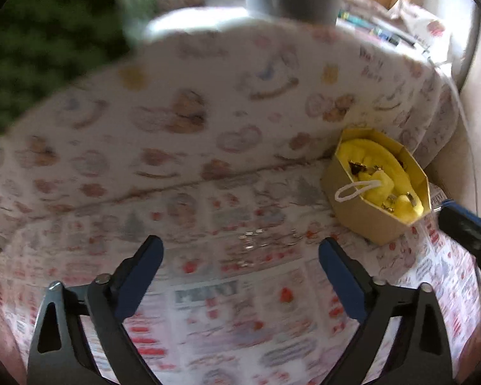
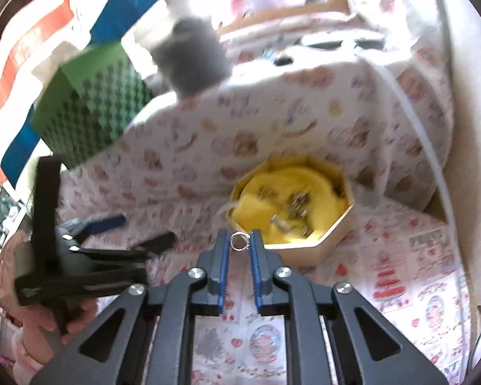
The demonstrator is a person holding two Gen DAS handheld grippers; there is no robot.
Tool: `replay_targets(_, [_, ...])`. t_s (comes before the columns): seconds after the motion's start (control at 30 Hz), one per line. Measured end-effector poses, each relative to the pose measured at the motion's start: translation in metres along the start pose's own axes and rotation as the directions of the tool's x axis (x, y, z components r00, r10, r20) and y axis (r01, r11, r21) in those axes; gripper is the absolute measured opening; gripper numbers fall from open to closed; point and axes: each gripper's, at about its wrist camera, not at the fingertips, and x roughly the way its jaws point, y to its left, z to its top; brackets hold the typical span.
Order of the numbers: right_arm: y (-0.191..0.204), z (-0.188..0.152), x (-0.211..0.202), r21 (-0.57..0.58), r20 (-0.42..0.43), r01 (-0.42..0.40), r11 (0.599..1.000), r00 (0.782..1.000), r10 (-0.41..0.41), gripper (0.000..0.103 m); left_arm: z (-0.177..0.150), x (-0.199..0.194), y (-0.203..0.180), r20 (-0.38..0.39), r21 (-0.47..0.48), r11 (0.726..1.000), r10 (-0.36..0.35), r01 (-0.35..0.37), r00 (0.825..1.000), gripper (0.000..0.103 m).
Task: Organize jewelry
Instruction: 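Grasp the silver chain with the left tool while the right tool holds the ring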
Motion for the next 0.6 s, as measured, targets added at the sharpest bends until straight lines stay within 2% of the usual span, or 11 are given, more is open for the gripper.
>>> replay_targets(0.07, [-0.001,0.001,-0.004,-0.022,0.049,0.063,0.998,0.997,-0.062,0.012,0.004,0.012,-0.005,-0.035,-0.033,0.998,-0.045,0.044,0.998,0.09])
replay_targets(0.13, [-0.004,0.001,-0.002,-0.021,0.058,0.082,0.996,0.995,-0.08,0.012,0.005,0.021,-0.009,-0.044,-0.06,0.997,-0.057,0.054,0.997,0.09])
replay_targets(0.17, [-0.004,0.001,0.0,-0.02,0.059,0.087,0.996,0.995,-0.085,0.012,0.005,0.023,-0.012,-0.039,-0.061,0.998,-0.037,0.034,0.999,0.09])
replay_targets(0.27, [-0.005,0.001,0.007,-0.02,0.052,0.083,0.996,0.995,-0.082,0.012,0.003,0.03,-0.022,-0.023,-0.038,0.995,0.091,-0.092,0.996,0.09])
replay_targets(0.4, [-0.001,0.001,0.008,-0.036,0.078,0.091,0.995,0.993,-0.088,0.012,-0.001,0.039,-0.023,-0.015,-0.07,0.993,0.096,-0.097,0.995,0.083])
replay_targets(0.5, [-0.001,-0.001,0.007,-0.032,0.078,0.092,0.995,0.993,-0.09,0.012,-0.003,0.044,-0.019,-0.013,-0.097,0.992,0.081,-0.082,0.997,0.072])
replay_targets(0.57, [-0.002,-0.002,0.006,-0.029,0.074,0.097,0.995,0.993,-0.095,0.012,-0.007,0.04,-0.017,-0.007,-0.089,0.991,0.095,-0.096,0.995,0.05])
replay_targets(0.6, [-0.002,-0.002,0.006,-0.029,0.073,0.1,0.995,0.993,-0.098,0.012,-0.007,0.039,-0.018,-0.003,-0.073,0.993,0.088,-0.088,0.996,0.044])
